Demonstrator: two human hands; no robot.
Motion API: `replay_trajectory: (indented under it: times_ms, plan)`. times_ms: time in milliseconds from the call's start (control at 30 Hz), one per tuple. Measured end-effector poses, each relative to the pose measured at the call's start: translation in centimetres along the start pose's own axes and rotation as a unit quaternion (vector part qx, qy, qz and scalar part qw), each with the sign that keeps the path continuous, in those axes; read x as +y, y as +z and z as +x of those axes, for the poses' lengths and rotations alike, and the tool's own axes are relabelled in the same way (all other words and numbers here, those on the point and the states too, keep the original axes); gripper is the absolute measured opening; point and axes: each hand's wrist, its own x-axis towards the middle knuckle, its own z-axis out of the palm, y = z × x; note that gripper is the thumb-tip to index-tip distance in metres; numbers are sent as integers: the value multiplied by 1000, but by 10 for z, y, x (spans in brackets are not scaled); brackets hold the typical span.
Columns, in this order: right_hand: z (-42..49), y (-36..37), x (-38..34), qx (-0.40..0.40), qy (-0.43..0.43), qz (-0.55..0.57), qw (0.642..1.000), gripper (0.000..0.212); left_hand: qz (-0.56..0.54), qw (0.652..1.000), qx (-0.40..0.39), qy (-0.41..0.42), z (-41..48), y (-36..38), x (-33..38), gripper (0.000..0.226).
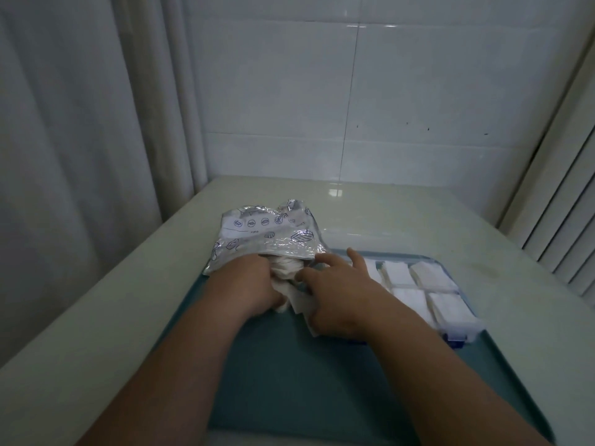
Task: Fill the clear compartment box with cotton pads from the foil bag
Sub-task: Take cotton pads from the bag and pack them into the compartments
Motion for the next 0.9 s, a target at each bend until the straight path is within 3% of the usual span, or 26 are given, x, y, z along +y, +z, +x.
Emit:
replay_trajectory:
  times_ms: [167, 333, 567, 667, 900]
  plan:
    - [4, 3, -4, -4, -3, -34, 999, 40, -53, 997, -51, -10, 2, 2, 1, 42]
    - [5, 5, -5, 13, -12, -61, 998, 32, -62, 997, -37, -2, 1, 2, 3, 52]
    - [4, 2, 5, 37, -15, -24, 999, 35, -84, 996, -36, -3, 0, 0, 2, 47]
    - [5, 1, 7, 32, -24, -18, 999, 32, -96, 995, -30, -2, 2, 0, 1, 32]
    - [1, 0, 10, 42, -36, 73, 996, 14, -78, 996, 6, 43, 3, 0, -4, 40]
